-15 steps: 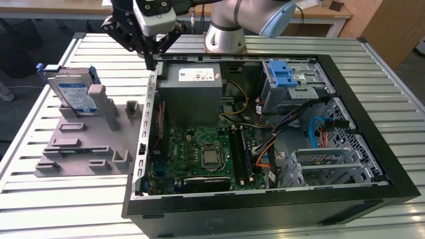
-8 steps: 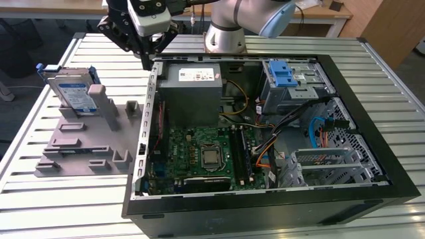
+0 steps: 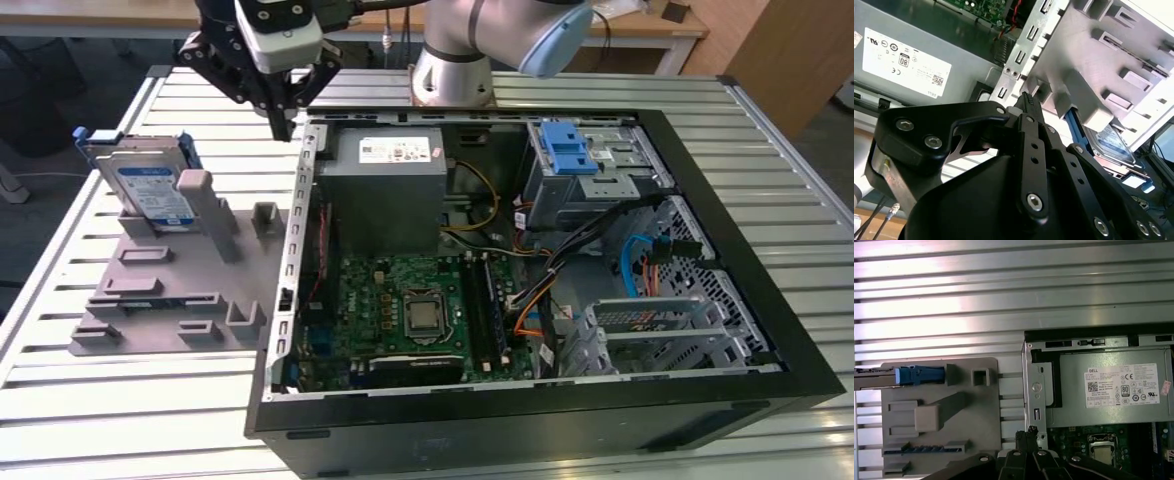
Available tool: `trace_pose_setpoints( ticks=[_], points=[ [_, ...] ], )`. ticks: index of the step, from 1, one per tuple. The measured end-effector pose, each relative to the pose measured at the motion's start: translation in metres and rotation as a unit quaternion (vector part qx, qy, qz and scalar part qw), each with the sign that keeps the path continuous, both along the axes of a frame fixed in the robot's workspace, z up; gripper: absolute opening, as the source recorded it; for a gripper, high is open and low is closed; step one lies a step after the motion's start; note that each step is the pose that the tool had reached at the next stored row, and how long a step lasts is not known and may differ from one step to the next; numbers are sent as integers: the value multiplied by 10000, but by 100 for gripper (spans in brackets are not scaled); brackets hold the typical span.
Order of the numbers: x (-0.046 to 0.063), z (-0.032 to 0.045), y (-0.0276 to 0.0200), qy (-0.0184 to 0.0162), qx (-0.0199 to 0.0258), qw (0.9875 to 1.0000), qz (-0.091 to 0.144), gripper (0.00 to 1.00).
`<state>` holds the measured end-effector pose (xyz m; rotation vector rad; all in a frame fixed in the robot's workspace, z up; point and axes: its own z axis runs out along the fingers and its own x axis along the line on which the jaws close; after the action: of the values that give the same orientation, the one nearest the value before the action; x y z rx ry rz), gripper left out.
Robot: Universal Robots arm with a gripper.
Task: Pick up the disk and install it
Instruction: 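Reach for the disk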
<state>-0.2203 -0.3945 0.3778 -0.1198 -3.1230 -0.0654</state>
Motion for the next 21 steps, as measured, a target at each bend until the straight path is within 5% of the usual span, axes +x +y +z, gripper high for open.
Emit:
trace_pose_setpoints(
  ticks=[21],
  points=[
    [-140,-23,14,88,0,10000,0,11]
  ],
)
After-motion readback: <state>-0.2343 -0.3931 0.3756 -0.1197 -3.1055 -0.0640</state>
